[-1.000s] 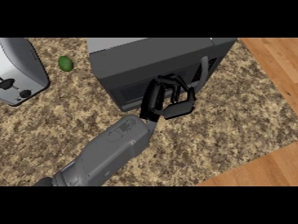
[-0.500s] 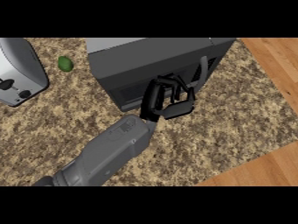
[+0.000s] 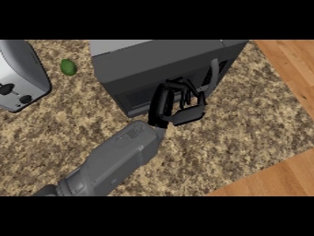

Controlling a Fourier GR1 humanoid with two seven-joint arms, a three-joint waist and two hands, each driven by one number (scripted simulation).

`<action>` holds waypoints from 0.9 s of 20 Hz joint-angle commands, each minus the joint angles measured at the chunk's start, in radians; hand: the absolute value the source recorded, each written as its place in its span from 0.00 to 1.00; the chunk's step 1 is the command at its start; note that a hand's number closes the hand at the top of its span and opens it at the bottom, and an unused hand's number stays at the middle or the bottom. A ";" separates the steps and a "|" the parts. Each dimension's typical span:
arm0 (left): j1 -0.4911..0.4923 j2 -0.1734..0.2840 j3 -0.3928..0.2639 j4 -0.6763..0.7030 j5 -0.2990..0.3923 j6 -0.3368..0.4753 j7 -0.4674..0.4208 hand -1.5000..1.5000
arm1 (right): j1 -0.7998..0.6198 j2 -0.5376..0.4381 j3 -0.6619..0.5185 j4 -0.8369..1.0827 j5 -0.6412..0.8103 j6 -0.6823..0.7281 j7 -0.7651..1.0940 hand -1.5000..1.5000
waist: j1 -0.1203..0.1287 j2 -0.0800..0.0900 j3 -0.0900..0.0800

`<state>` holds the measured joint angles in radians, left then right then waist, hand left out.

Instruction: Pick up the milk, place it into the microwave and close the microwave

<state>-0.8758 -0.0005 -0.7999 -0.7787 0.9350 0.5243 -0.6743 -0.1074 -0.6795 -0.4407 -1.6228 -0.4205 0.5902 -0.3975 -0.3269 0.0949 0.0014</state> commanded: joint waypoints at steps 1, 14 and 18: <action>-0.093 0.000 0.046 0.069 0.027 -0.014 0.014 1.00 | -0.016 -0.030 -0.013 0.024 0.008 0.010 -0.002 0.00 | -0.004 0.013 -0.001; -0.102 0.000 0.007 0.091 0.067 -0.019 -0.022 1.00 | -0.058 -0.046 -0.030 0.147 -0.065 0.062 -0.007 0.00 | 0.009 0.024 0.003; -0.117 0.000 -0.001 0.089 0.086 -0.015 -0.020 1.00 | -0.078 -0.054 -0.032 0.173 -0.086 0.077 -0.006 0.00 | 0.006 0.020 0.003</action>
<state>-0.9047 -0.0005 -0.8453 -0.7644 0.9991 0.5228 -0.7239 -0.1731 -0.7316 -0.4715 -1.4776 -0.4856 0.6463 -0.3979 -0.3138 0.1057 0.0064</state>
